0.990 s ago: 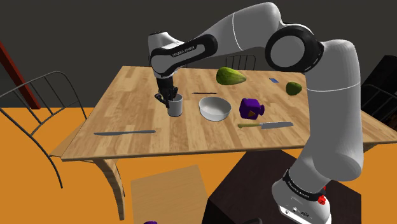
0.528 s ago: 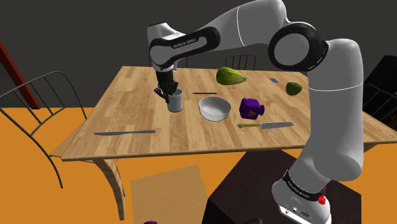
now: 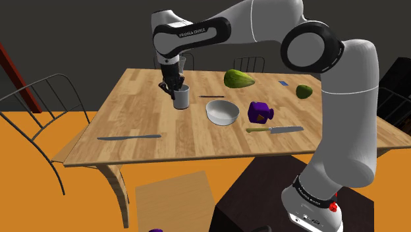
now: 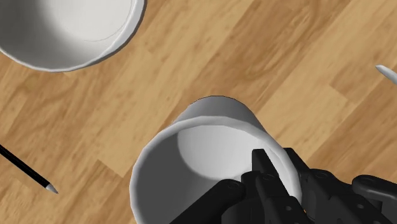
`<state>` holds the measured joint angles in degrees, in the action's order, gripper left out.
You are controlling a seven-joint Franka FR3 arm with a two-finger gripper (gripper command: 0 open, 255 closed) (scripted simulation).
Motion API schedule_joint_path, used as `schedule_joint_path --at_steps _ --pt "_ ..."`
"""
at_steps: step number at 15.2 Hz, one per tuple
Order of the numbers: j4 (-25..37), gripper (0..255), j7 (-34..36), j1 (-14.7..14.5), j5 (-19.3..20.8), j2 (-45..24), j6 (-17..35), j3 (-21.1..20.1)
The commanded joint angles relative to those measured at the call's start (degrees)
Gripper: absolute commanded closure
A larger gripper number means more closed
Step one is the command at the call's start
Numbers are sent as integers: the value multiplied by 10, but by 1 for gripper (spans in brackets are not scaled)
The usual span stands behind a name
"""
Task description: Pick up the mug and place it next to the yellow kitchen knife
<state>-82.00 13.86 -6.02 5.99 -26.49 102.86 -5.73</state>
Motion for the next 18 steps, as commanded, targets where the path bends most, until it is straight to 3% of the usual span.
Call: schedule_joint_path --at_steps 1,18 --pt "11 255 -1 0 -1 4 -14 0" --pt "150 255 -10 -5 -1 -3 -147 -1"
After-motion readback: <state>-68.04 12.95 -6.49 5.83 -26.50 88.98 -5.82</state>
